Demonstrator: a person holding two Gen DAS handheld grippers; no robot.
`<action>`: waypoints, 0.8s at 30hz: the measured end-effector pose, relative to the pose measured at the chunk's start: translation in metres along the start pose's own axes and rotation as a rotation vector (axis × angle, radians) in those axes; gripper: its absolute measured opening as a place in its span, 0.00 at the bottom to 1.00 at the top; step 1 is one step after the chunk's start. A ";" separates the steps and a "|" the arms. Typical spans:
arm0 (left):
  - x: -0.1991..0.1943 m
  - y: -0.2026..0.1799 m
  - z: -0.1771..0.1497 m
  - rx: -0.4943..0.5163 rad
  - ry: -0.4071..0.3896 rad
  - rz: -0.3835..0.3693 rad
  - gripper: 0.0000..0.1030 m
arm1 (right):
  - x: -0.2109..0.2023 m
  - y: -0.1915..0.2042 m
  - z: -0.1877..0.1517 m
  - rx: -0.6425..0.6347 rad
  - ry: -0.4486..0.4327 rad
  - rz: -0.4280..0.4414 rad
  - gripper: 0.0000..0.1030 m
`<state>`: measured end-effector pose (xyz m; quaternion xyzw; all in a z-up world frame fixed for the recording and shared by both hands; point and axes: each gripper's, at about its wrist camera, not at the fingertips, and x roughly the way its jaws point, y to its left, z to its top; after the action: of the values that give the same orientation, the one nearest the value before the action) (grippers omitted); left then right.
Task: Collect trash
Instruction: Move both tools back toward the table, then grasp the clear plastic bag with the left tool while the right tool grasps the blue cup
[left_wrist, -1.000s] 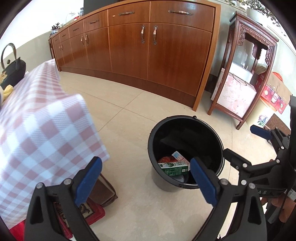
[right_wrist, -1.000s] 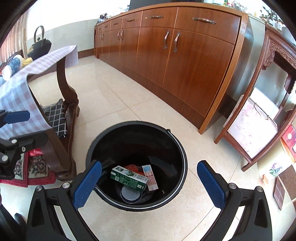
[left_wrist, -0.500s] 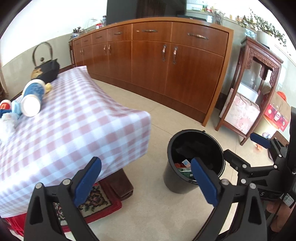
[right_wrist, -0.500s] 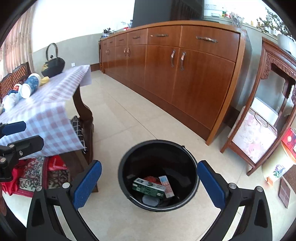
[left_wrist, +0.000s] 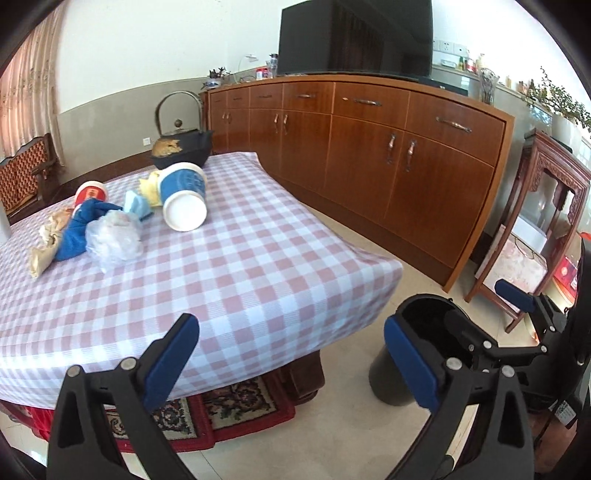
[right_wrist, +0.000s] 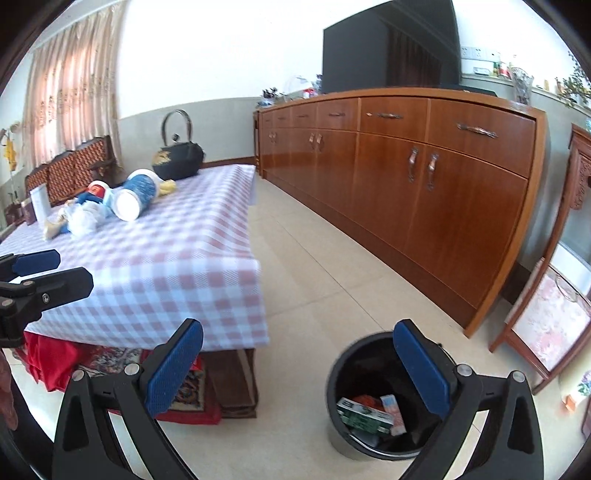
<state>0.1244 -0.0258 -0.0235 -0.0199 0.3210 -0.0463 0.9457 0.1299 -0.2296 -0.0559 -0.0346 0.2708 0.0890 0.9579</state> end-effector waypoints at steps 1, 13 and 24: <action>-0.004 0.007 -0.001 -0.005 -0.009 0.015 0.99 | 0.001 0.007 0.002 -0.004 -0.008 0.013 1.00; -0.037 0.098 -0.012 -0.131 -0.048 0.167 0.99 | 0.020 0.087 0.022 -0.053 -0.010 0.178 1.00; -0.023 0.152 0.000 -0.162 -0.048 0.201 0.99 | 0.037 0.145 0.068 -0.153 0.013 0.242 1.00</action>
<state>0.1177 0.1275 -0.0202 -0.0651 0.3015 0.0753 0.9482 0.1683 -0.0736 -0.0205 -0.0753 0.2714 0.2241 0.9330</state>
